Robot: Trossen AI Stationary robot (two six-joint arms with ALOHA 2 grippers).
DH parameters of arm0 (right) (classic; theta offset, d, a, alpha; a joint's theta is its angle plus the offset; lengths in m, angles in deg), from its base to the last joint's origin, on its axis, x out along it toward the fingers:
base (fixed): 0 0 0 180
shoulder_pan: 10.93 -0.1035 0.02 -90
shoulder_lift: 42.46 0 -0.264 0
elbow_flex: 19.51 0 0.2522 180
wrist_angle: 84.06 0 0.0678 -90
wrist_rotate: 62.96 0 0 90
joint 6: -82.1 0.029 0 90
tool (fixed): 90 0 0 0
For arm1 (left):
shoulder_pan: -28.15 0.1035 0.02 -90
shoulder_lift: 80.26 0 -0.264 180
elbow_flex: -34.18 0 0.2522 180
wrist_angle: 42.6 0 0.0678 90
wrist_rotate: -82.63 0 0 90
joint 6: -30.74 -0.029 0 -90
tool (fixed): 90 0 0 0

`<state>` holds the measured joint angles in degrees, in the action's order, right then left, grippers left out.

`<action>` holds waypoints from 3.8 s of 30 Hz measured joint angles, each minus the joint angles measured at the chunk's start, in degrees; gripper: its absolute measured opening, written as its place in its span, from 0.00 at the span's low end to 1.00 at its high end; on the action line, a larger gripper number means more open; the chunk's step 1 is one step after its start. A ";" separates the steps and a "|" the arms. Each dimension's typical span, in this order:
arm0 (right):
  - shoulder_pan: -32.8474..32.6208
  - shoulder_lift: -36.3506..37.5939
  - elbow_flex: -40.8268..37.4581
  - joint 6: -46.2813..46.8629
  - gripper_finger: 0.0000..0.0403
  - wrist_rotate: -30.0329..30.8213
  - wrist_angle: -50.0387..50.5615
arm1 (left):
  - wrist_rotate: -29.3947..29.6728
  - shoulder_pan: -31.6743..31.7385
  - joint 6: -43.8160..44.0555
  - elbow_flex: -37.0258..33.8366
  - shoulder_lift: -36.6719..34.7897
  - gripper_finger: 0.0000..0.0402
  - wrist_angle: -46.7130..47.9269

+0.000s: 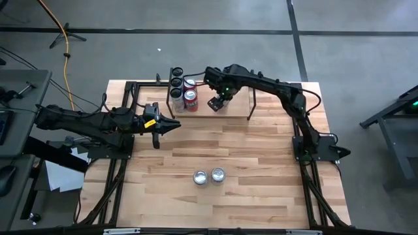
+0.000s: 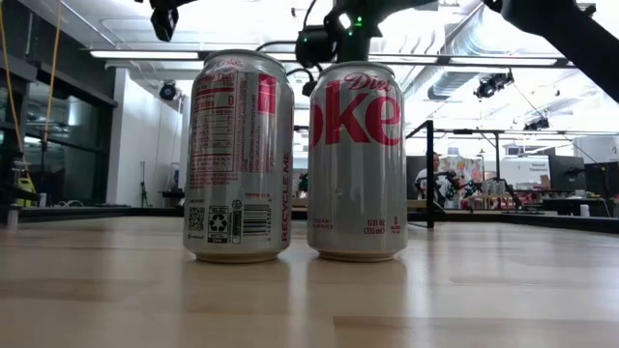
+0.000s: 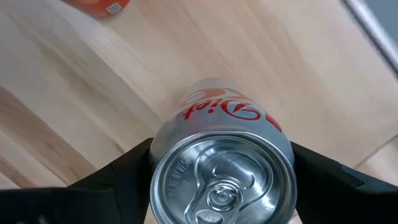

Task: Place canned beverage on shelf
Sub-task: Put the top right silver soda can on the shelf

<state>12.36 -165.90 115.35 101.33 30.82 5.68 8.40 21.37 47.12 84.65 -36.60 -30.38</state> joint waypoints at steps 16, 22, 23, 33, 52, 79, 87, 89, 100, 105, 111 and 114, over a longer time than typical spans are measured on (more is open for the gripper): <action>0.35 -1.16 -0.04 0.22 0.96 -1.25 -2.67 | 0.02 -0.01 0.00 0.00 0.00 0.01 0.02; 0.46 -1.18 1.95 -1.84 0.95 -0.70 -1.64 | 0.02 -0.01 0.00 0.00 0.00 0.01 0.02; 0.52 -1.18 3.09 -2.57 0.95 -0.46 -1.63 | 0.02 -0.01 0.00 0.00 0.00 0.01 0.02; -0.77 0.93 12.19 -10.30 0.95 4.32 3.61 | -0.04 0.01 0.00 0.00 0.00 0.01 0.42; -11.13 27.23 -37.07 12.78 0.96 17.34 -33.94 | 0.73 0.00 -0.02 0.00 0.00 0.01 0.46; -22.96 11.21 -35.56 46.50 0.96 52.76 -37.43 | 1.60 0.01 3.02 0.00 -0.02 0.01 0.44; -20.70 9.14 -35.54 46.34 0.96 52.73 -41.21 | 3.02 0.01 3.02 0.00 0.00 0.01 0.57; -19.95 9.07 -35.56 45.76 0.96 52.29 -41.26 | 3.02 -0.01 3.02 0.00 -0.02 0.01 0.57; -17.43 8.91 -35.56 41.78 0.74 48.12 -41.92 | 3.15 -0.01 2.99 0.00 -0.02 0.01 1.14; -16.93 9.01 -35.56 39.31 0.57 48.03 -41.57 | 3.14 0.00 2.99 0.00 -0.01 0.01 2.35; -15.91 10.17 -35.56 21.05 0.45 44.81 -42.43 | 3.25 -0.01 3.04 0.00 -0.02 0.01 2.64; -15.18 10.27 -35.56 5.04 0.40 38.85 -45.69 | 4.22 -0.01 3.03 0.00 -0.02 0.01 2.67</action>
<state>-2.83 -155.63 79.79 106.37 69.67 -40.01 12.62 21.36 50.15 84.65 -36.62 -27.71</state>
